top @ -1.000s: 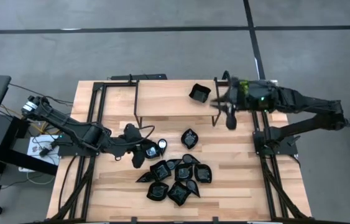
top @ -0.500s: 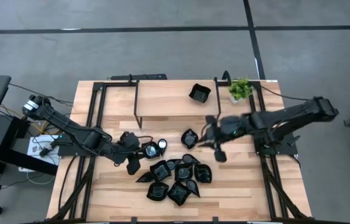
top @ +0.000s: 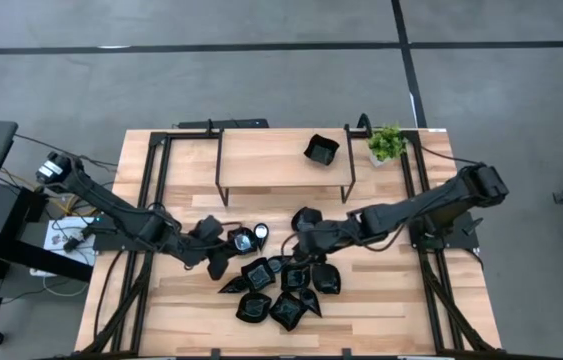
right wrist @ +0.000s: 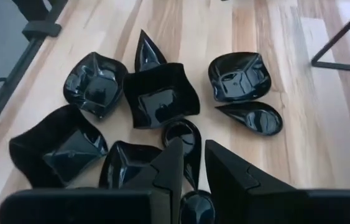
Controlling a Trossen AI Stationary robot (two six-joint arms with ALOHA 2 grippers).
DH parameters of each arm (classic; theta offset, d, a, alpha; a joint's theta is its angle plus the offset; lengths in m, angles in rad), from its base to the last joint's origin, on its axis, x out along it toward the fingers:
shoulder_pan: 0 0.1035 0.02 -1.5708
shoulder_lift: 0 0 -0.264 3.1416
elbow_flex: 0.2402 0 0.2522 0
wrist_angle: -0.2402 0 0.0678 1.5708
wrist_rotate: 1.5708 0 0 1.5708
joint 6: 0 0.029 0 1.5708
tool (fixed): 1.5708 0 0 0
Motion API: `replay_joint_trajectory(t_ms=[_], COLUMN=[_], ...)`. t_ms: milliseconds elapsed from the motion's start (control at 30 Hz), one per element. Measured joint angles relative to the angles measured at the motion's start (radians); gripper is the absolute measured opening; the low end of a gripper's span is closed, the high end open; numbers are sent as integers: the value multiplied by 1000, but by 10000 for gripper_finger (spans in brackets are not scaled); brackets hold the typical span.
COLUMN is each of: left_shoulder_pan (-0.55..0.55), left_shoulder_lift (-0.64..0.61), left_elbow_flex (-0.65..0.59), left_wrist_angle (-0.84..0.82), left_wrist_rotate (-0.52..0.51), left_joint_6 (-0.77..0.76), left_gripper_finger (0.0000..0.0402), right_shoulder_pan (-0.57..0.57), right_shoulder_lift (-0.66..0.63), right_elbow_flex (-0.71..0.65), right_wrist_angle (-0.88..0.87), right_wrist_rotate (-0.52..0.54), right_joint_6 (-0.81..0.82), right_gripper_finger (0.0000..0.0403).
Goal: Pick & Place Mini shaped plates
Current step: Stack the black distorted square plate on the black distorted square plate on the shelf
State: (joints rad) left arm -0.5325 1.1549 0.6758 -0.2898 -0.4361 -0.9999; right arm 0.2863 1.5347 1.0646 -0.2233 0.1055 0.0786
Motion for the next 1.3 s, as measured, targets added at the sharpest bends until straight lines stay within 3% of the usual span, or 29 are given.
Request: replay_joint_trajectory(t_ms=[133,367,533,767,1100,1300], left_shoulder_pan=[22,64,46,41,3,-75], left_shoulder_lift=[0,0,0,0,0,0], left_elbow_flex=[-16,-65,-86,-89,-89,-89], left_wrist_angle=[46,56,62,74,128,252], left_wrist_rotate=[16,175,179,179,205,205], left_joint_6=[-29,-134,-133,-105,98,216], left_gripper_finger=[113,113,113,113,113,113], right_shoulder_pan=[0,7,60,166,246,271], right_shoulder_lift=[25,29,31,33,75,149], right_elbow_flex=[11,12,12,12,16,143], right_wrist_angle=[0,101,153,141,99,-170], right_wrist_rotate=[0,-27,-133,-162,-161,-161], right_joint_6=[19,157,117,159,163,103], right_gripper_finger=[64,64,64,64,64,64])
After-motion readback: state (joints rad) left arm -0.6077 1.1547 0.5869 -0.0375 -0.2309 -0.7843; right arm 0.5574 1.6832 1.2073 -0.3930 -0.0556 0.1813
